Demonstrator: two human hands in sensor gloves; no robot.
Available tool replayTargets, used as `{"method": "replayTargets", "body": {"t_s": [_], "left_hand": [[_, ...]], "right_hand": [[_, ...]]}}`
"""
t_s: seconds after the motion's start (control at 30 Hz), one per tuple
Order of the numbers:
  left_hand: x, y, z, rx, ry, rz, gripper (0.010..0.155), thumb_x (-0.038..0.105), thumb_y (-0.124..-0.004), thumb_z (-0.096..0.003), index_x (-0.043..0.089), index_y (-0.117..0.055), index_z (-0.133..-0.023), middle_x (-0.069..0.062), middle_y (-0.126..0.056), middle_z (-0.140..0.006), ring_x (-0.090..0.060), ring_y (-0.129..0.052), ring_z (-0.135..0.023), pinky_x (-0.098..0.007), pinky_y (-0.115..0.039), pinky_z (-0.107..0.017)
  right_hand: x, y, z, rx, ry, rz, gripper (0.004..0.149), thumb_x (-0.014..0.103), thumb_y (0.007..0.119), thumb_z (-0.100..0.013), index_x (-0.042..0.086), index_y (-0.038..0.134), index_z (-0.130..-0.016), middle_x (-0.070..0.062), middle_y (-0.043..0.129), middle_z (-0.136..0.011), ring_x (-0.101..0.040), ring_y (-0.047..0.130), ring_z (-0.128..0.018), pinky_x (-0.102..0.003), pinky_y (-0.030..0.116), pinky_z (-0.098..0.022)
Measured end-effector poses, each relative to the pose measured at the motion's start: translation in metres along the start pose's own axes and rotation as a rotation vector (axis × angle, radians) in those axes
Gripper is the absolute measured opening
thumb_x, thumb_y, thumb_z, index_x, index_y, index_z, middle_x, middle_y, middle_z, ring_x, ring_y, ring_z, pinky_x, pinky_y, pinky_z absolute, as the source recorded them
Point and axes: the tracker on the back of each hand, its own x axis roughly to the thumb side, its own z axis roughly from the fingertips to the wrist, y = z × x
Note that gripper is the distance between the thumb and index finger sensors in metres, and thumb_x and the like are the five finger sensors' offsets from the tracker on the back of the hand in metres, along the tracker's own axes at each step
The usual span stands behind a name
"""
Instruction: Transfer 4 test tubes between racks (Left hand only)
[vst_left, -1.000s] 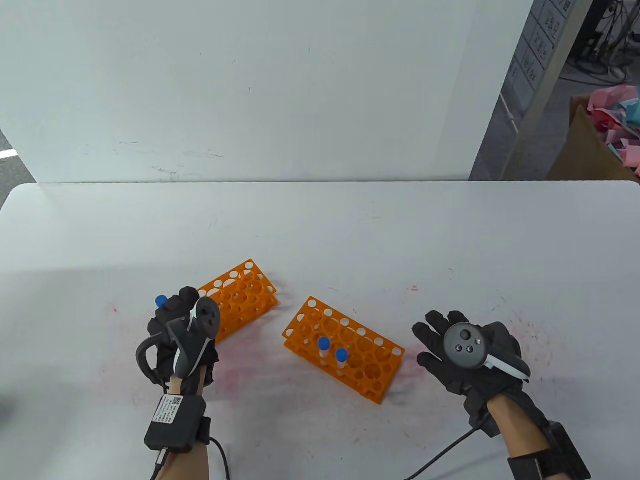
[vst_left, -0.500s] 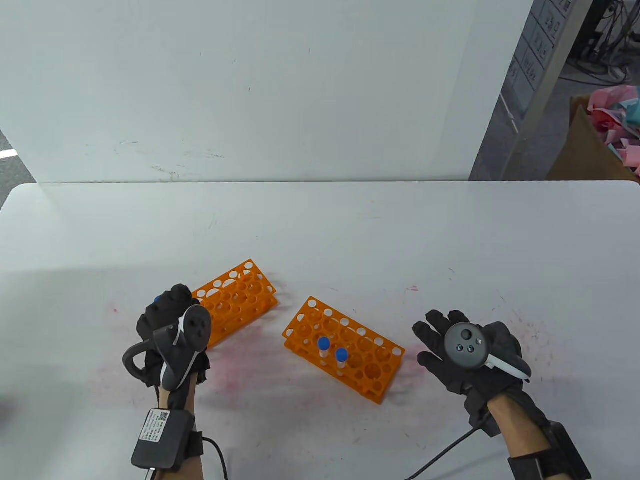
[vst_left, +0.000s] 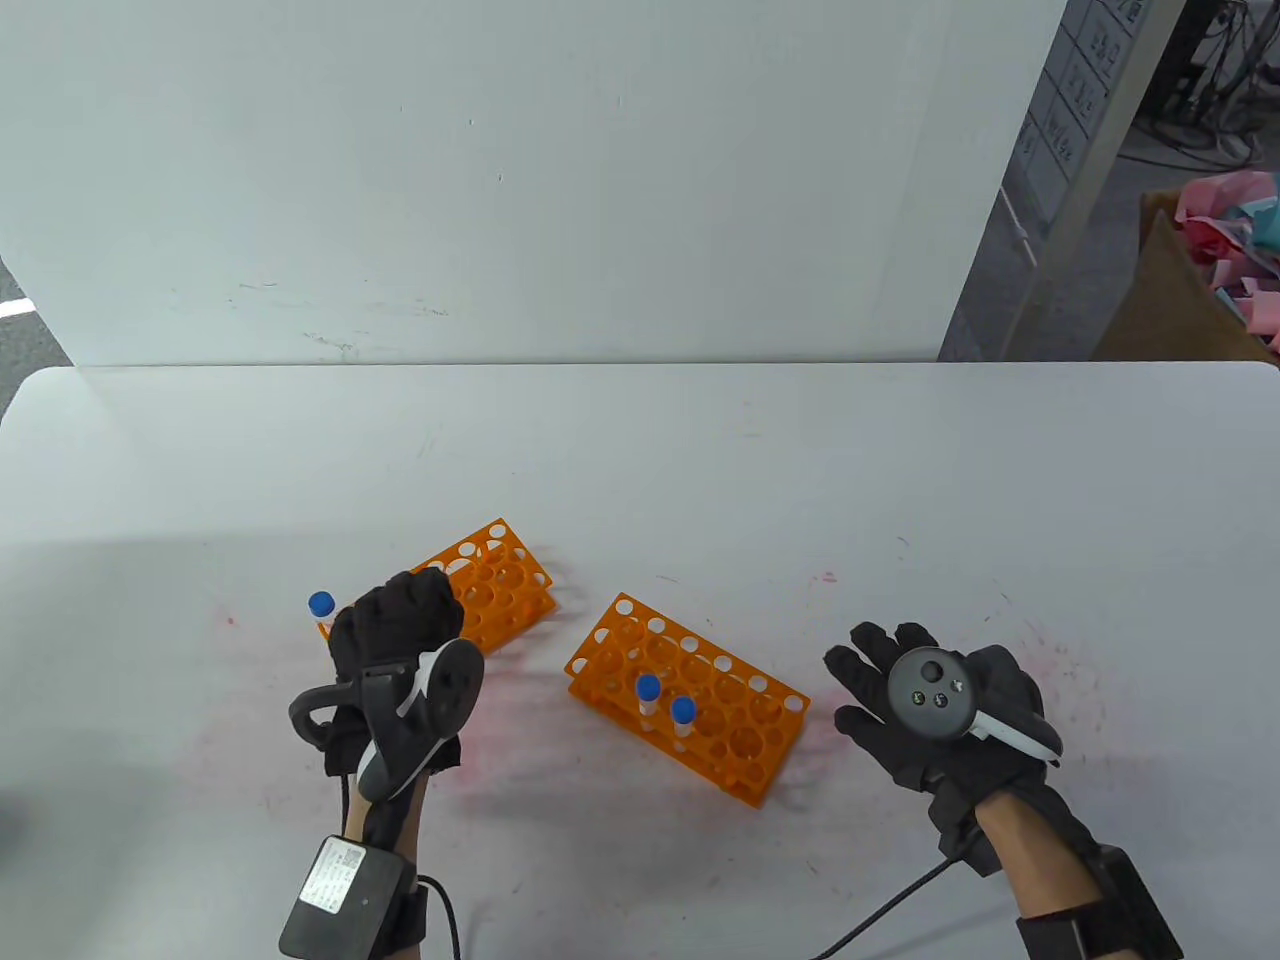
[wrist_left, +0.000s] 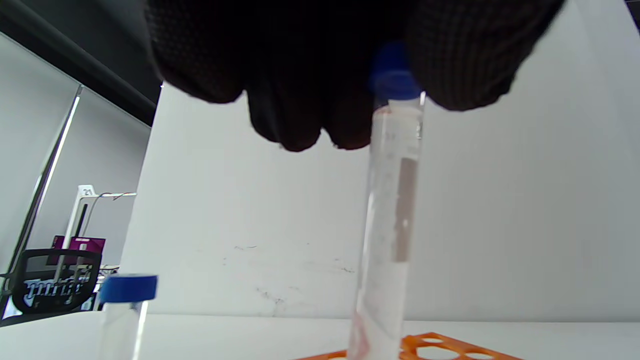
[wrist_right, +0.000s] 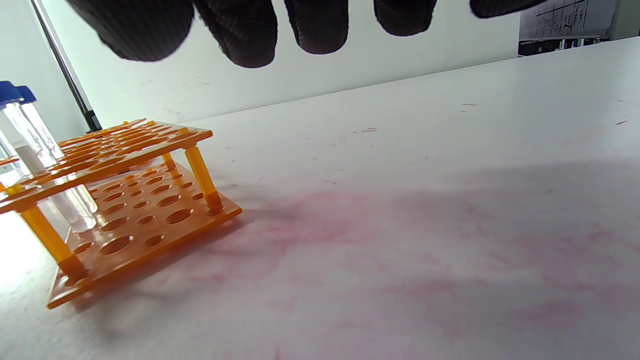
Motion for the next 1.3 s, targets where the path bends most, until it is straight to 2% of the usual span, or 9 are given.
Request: {"method": "replayTargets", "body": {"t_s": [0.17, 0.43, 0.6, 0.93, 1.3], "left_hand": [[0.018, 0.002, 0.003, -0.027, -0.134, 0.023, 0.049, 0.046, -0.081, -0.0448, 0.03, -0.066, -0.089, 0.002, -0.094, -0.087, -0.025, -0.1, -0.074, -0.051, -0.081, -0.059], [0.038, 0.009, 0.008, -0.023, -0.195, 0.151, 0.05, 0.047, -0.081, -0.0438, 0.029, -0.068, -0.088, 0.002, -0.096, -0.083, -0.024, -0.102, -0.071, -0.05, -0.083, -0.058], [0.051, 0.01, 0.012, -0.013, -0.261, 0.164, 0.05, 0.049, -0.081, -0.0433, 0.027, -0.07, -0.087, 0.003, -0.098, -0.081, -0.023, -0.103, -0.069, -0.049, -0.084, -0.057], [0.072, 0.01, 0.018, -0.034, -0.328, 0.224, 0.049, 0.051, -0.08, -0.0429, 0.028, -0.071, -0.085, 0.004, -0.099, -0.078, -0.022, -0.104, -0.066, -0.048, -0.085, -0.056], [0.083, 0.001, 0.02, -0.07, -0.349, 0.244, 0.047, 0.049, -0.08, -0.0439, 0.029, -0.071, -0.085, 0.004, -0.097, -0.082, -0.022, -0.103, -0.07, -0.048, -0.084, -0.058]], "right_hand": [[-0.001, 0.0, 0.0, 0.001, 0.002, -0.003, 0.062, 0.053, 0.058, -0.054, 0.028, 0.045, -0.109, -0.011, 0.035, -0.12, -0.055, 0.033, -0.103, -0.078, 0.037, -0.066], [0.0, 0.0, -0.001, 0.007, 0.004, 0.0, 0.062, 0.053, 0.058, -0.054, 0.028, 0.046, -0.109, -0.011, 0.036, -0.12, -0.054, 0.034, -0.103, -0.078, 0.038, -0.066], [-0.001, 0.0, -0.001, 0.006, 0.006, -0.001, 0.062, 0.053, 0.058, -0.054, 0.028, 0.046, -0.109, -0.011, 0.036, -0.12, -0.055, 0.034, -0.103, -0.078, 0.037, -0.066], [-0.002, -0.002, -0.001, 0.005, 0.012, -0.002, 0.062, 0.053, 0.058, -0.054, 0.028, 0.046, -0.109, -0.011, 0.036, -0.12, -0.055, 0.033, -0.103, -0.078, 0.037, -0.066], [-0.003, -0.002, -0.001, 0.004, 0.017, -0.005, 0.062, 0.053, 0.058, -0.054, 0.027, 0.046, -0.109, -0.011, 0.036, -0.12, -0.055, 0.033, -0.103, -0.078, 0.037, -0.066]]}}
